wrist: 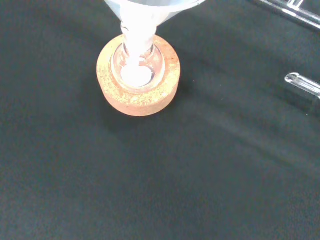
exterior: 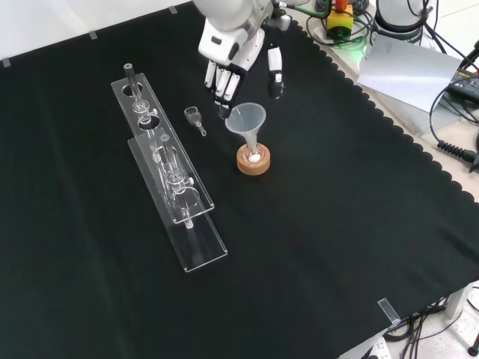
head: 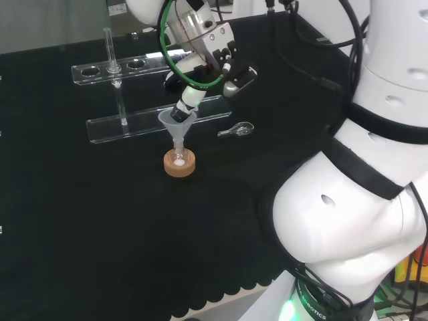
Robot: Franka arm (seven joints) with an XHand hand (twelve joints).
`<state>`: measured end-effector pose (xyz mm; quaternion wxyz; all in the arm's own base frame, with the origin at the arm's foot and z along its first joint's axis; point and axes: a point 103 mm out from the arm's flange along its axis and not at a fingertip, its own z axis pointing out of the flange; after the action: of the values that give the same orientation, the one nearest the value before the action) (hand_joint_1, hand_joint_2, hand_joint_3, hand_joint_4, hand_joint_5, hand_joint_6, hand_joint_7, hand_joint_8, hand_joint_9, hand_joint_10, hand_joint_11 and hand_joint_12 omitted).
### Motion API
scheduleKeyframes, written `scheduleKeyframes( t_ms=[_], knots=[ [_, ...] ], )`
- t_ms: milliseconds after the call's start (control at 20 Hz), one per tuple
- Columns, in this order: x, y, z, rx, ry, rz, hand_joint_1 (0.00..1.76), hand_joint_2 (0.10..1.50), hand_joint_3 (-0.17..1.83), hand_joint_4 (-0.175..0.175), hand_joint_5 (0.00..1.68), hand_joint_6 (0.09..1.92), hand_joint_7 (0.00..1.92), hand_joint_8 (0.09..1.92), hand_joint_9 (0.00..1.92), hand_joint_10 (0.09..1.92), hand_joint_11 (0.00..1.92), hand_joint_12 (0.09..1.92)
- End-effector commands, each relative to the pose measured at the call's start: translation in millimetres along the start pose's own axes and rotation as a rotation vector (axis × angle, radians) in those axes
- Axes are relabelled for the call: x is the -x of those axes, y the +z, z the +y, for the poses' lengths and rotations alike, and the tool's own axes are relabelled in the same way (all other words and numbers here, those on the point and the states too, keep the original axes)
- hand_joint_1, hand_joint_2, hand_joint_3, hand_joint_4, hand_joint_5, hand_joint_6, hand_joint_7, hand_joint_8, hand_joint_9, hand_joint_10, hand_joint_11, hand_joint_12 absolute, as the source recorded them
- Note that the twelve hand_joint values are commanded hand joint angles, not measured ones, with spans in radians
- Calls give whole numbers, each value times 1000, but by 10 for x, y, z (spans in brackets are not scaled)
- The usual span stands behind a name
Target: Remove the funnel from the round-bottom flask.
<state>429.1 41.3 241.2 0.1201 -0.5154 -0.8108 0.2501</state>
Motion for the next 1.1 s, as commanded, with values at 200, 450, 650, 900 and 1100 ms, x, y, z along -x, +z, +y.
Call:
scheduleKeyframes(
  t_ms=[200,450,650,900,1100],
  knots=[
    [-16,21,258,-97,-25,-18,447,891,-171,5,138,87,130,592,711,87,489,1326],
    [-1,39,253,-142,-25,-19,441,875,-167,36,84,87,31,569,598,87,466,1342],
    [18,46,224,-149,-22,-25,424,855,-159,47,39,87,1,502,537,87,440,1362],
    [0,85,220,-143,-31,-43,421,848,-154,48,38,87,2,494,551,87,430,1370],
    [-37,106,250,-151,-39,-68,435,844,-147,48,45,87,1,515,565,87,415,1371]
  ],
)
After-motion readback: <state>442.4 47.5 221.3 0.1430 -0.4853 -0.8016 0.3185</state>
